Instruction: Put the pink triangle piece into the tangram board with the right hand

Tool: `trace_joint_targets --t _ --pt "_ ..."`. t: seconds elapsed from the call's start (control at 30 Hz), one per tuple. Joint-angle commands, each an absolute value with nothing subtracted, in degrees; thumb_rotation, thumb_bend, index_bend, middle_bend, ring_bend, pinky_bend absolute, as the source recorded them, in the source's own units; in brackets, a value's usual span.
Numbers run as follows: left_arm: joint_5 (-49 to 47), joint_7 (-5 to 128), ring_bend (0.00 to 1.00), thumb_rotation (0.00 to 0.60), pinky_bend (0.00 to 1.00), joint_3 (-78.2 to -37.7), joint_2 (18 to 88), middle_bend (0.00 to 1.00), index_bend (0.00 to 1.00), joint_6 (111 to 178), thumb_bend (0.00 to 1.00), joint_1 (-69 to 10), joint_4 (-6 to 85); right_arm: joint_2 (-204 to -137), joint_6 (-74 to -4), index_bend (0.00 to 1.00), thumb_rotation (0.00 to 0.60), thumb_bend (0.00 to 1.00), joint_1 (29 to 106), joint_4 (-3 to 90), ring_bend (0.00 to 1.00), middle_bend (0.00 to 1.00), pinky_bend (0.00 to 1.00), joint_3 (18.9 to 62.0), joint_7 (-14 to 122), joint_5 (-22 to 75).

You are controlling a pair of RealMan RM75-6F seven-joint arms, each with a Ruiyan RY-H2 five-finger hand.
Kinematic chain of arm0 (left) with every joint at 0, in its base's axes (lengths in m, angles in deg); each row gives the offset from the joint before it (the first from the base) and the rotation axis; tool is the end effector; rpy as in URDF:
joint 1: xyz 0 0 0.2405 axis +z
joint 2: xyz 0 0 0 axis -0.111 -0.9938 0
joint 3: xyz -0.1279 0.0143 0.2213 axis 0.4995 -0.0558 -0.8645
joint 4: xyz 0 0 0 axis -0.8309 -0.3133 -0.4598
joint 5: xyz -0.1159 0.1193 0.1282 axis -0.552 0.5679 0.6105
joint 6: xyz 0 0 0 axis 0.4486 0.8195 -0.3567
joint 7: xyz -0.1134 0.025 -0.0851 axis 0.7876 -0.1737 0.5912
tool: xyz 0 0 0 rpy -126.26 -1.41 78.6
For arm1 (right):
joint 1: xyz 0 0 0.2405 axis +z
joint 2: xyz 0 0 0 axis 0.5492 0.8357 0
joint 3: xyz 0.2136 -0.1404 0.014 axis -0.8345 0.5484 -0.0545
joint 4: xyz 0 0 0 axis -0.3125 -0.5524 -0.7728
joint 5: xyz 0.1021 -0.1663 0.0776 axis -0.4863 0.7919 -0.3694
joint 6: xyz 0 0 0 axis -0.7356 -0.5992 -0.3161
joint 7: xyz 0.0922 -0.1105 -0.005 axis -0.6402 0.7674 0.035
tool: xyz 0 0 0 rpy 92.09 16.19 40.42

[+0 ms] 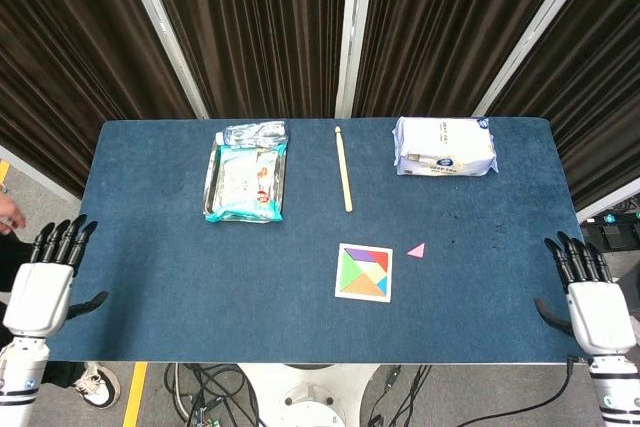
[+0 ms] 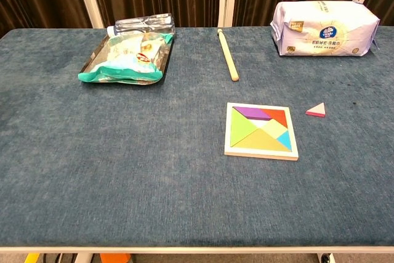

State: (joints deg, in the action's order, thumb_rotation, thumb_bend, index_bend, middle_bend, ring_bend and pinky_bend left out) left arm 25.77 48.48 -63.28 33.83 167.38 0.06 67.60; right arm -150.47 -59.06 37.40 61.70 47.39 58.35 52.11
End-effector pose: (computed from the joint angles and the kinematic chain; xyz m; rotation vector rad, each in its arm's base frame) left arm -0.2691 0.1852 0.1515 -1.4406 -0.7747 -0.9055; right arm -0.3086 -0.1784 0.1582 1.4400 -0.8528 0.8692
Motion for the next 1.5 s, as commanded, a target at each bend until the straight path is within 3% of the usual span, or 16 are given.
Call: trace_joint_targets --t 0.03,0.4,0.6,1.17,1.5 --pt "25.8 48.9 0.0 0.6 0.0 -63.3 33.8 0.0 0.03 167.3 0.0 0.1 67.3 -150.5 -54.0 0.0 0.6 0.19 40.7 61.4 0.0 0.0 0.0 46.3 58.9 50.4" --pt "25.4 49.3 0.0 0.6 0.0 -63.3 34.0 0.0 0.03 167.0 0.0 0.1 66.4 -155.8 -35.6 0.0 0.6 0.19 53.7 57.2 0.0 0.0 0.0 43.4 68.2 45.0" --pt "25.3 49.1 0.0 0.6 0.0 -63.4 34.0 0.0 0.03 166.5 0.0 -0.1 66.3 -159.5 -28.9 0.0 0.6 0.19 59.0 54.7 0.0 0.0 0.0 43.3 73.6 42.0" --pt "24.7 49.1 0.0 0.6 0.0 -63.4 34.1 0.0 0.03 165.4 0.0 -0.5 65.8 -167.3 -24.7 0.0 0.6 0.21 64.5 49.1 0.0 0.0 0.0 44.0 76.3 37.7" --pt "24.5 48.9 0.0 0.6 0.0 -63.5 34.2 0.0 0.03 165.0 0.0 -0.7 65.8 -168.6 -24.1 0.13 0.6 0.21 66.1 46.5 0.0 0.0 0.0 44.9 74.2 38.2"
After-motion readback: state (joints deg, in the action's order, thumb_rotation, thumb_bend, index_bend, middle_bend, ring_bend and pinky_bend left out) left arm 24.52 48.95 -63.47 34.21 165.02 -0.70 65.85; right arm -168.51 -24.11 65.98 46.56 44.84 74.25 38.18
